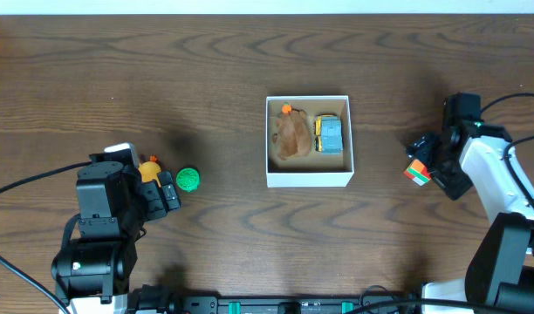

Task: Pack container
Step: 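Move the right gripper to the Rubik's cube and grasp it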

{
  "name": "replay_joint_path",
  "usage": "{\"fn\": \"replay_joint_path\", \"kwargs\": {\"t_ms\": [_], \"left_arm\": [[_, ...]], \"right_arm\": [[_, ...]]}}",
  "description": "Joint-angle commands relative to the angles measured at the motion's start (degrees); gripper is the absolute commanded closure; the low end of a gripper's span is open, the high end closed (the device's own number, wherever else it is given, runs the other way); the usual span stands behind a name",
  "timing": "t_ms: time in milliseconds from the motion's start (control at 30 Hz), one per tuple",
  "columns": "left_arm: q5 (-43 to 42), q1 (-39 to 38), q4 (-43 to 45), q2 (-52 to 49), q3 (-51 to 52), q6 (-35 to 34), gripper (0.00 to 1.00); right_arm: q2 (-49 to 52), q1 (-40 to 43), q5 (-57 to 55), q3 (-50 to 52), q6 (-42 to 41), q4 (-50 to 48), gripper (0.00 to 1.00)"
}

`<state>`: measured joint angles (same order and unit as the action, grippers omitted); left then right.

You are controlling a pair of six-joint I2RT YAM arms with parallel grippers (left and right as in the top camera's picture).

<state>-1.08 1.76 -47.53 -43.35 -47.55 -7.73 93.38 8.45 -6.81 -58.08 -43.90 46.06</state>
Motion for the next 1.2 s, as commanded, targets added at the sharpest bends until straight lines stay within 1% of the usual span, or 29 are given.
{"fn": "replay_joint_path", "kwargs": {"t_ms": [0,267,433,533,967,1067,1167], "left_arm": [[0.46,-0.13,0.00,-0.02,-0.31,-0.57,0.02],[0.46,-0.13,0.00,-0.02,-0.31,-0.57,0.02],[0.46,-0.13,0.00,-0.02,-0.31,-0.57,0.02],[0.46,-0.13,0.00,-0.02,-0.31,-0.57,0.02],[0.46,-0.13,0.00,-0.02,-0.31,-0.57,0.02],[0.46,-0.13,0.00,-0.02,-0.31,-0.57,0.02],[0.46,-0.13,0.00,-0.02,-0.31,-0.57,0.02]], "right_arm": [[0.98,-0.13,1.07,1.11,1.99,-1.86,0.01],[5.05,-0.61,1.07,1.20,2.01,-4.13,0.03],[6.71,-0.63,1.07,1.20,2.03,-5.03,0.07],[6.71,-0.63,1.07,1.20,2.03,-5.40,0.15],[6.69,-0.63,1.09,1.20,2.01,-5.35,0.39],[6.71,-0.63,1.09,1.20,2.01,-5.35,0.44],[6.71,-0.63,1.09,1.20,2.01,-5.09,0.45]]}}
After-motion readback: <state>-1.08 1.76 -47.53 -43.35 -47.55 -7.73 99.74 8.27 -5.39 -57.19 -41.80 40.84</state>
